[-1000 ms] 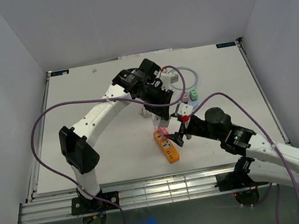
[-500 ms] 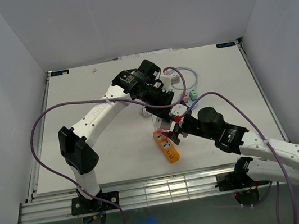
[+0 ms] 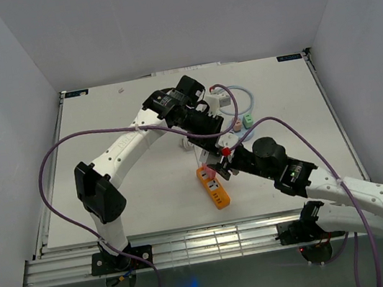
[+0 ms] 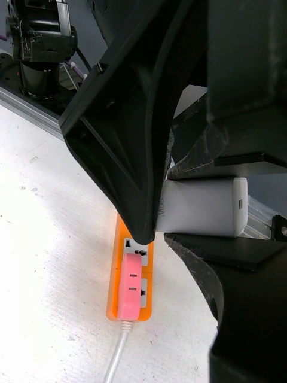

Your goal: Insert the plug

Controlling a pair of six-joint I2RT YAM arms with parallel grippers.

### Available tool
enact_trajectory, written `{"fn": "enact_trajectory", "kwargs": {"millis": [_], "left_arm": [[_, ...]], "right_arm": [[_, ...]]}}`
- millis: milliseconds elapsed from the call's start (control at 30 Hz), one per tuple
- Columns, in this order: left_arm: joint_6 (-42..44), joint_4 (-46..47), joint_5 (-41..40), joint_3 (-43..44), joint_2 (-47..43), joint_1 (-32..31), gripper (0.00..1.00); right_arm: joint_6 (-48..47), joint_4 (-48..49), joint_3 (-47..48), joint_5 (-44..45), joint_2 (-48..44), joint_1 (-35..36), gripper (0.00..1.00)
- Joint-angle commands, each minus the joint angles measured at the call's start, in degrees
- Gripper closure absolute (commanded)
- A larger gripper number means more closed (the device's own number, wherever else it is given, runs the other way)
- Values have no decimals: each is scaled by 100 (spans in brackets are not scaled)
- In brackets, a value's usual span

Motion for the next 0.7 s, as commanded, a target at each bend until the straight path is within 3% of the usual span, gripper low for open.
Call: {"fn": "enact_trajectory", "kwargs": {"millis": [0,133,200,300,400,467,500,567,667], "left_arm": [[-22,129,369,96,-464,-3,87],[-66,216,413,43,-508,-3,84],[-110,304,404,-1,-587,-12,77],[-259,576,369,-150,-753,-3,60],[-400,866,334,-352,-885,-3,34],[-444,1015,299,-466,-982,-3,12],[-488,1060,255,-502,-1009,-3,7],[-532,1174,115,-572,-1088,-3,2],[-646,1429,44,-695,-1263,15,2]], "right_arm": [[105,274,166,247,-109,7,45],[184,396,16,308,-302,-1,57],[280,423,-19,344,-338,-2,58],[500,423,-37,520,-329,-2,61],[772,414,-72,686,-338,-1,64],[913,405,-116,800,-364,-2,64],[957,423,-142,871,-373,7,64],[1019,441,-203,915,-417,-2,64],[1054,432,-239,994,-452,-2,64]]}}
